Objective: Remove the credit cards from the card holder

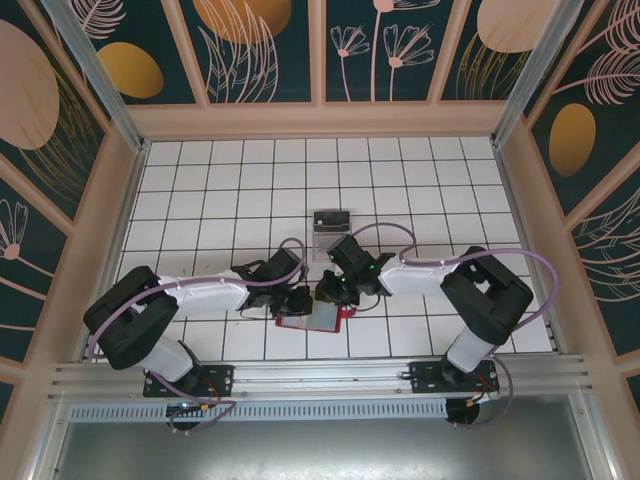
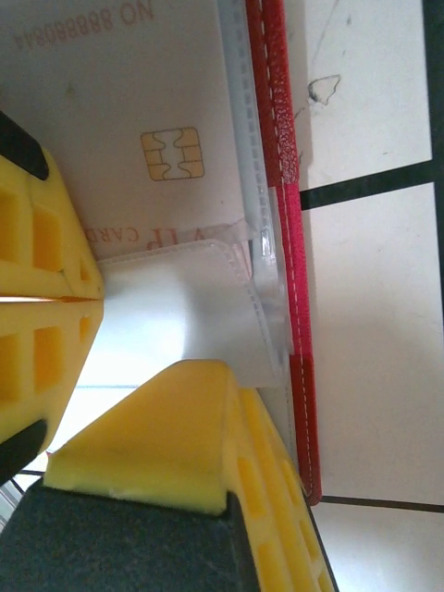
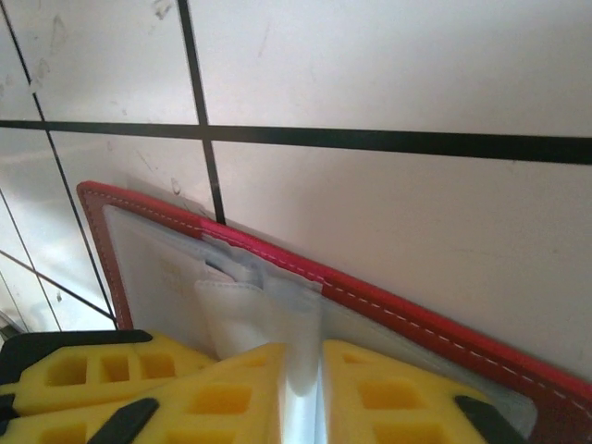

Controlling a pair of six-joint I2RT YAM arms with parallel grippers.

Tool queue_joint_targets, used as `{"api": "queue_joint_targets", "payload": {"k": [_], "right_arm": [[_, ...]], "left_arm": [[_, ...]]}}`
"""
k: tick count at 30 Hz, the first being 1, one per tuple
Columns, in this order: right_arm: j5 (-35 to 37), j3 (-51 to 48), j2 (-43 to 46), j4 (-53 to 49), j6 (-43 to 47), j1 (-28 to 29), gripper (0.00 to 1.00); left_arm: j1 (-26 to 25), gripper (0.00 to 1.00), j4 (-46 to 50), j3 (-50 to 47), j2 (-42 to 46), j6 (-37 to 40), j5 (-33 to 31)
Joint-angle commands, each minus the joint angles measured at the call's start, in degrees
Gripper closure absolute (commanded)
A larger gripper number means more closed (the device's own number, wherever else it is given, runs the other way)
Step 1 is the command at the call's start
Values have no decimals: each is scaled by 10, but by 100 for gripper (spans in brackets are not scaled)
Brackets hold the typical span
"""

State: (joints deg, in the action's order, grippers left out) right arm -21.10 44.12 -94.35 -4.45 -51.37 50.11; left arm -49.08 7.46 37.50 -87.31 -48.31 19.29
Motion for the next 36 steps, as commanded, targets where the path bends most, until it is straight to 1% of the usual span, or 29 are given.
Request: {"api": "queue_joint_targets", "payload": {"k": [1, 6, 15, 17, 20, 24, 27, 31, 36], "right_arm": [[7, 12, -4, -9, 8, 5, 85], [9, 10, -1, -12, 9, 5, 88], [8, 9, 1, -11, 11, 5, 88], [8, 6, 2, -9, 9, 5, 88], [8, 6, 3, -9, 8, 5, 83], [10, 6, 5, -9, 6, 4, 82], [11, 6, 14, -11, 3, 4, 79], [24, 7, 41, -25, 2, 2, 74], [45, 2, 87, -46, 3, -13, 72]], "left_arm": [[-3, 87, 17, -3, 16, -6, -15], [-2, 84, 66, 15, 34, -3, -76], [-2, 82, 121, 30, 26, 5, -128], [-2, 82, 122, 32, 20, 10, -121], [-2, 81, 113, 32, 14, 15, -100], [-2, 81, 110, 35, -2, 22, -81], [-3, 80, 106, 38, -6, 24, -70], [-2, 80, 107, 46, -2, 27, -61], [-2, 80, 105, 59, 3, 28, -49]]}}
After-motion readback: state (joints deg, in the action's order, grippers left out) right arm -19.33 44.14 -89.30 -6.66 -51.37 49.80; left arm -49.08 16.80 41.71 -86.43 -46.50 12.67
